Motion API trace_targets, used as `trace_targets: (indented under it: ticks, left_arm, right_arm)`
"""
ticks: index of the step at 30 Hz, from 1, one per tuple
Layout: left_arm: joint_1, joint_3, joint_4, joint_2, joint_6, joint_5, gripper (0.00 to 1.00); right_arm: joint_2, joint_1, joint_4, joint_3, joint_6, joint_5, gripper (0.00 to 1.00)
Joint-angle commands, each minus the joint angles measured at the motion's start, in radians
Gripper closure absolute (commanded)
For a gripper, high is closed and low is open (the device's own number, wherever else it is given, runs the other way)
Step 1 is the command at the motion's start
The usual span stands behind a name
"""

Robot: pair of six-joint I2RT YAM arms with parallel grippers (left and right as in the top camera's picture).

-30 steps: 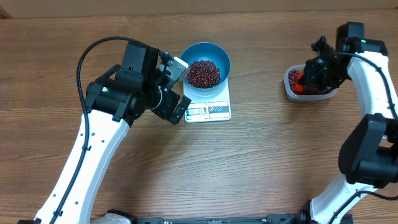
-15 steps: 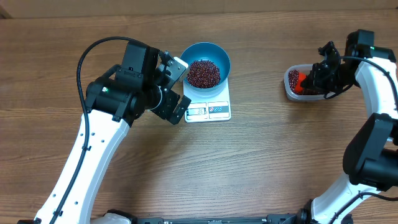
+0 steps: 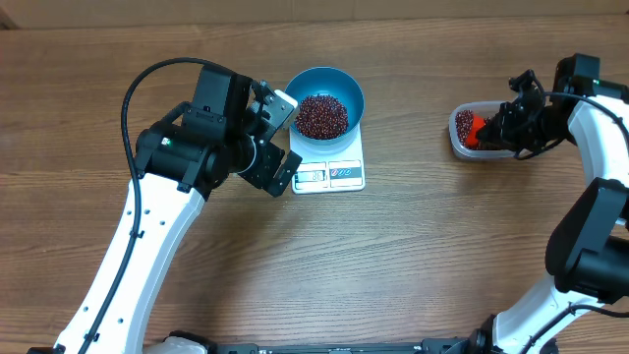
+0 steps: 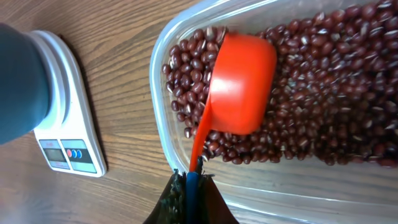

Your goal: Scoop item into bowl and weigh 150g on scale

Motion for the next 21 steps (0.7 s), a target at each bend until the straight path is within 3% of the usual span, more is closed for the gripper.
trace_targets:
  ticks: [1,21]
  left_arm:
    - [-0.007,0.015,0.000,-0.008,0.026,0.015,0.00]
    - [-0.007,0.015,0.000,-0.008,0.026,0.015,0.00]
  right_arm:
    - [0.003,0.004,0.008,-0.059,-0.004,-0.043,0.96]
    - [0.002,-0.048,0.010,-0.074,0.010,-0.174,0.96]
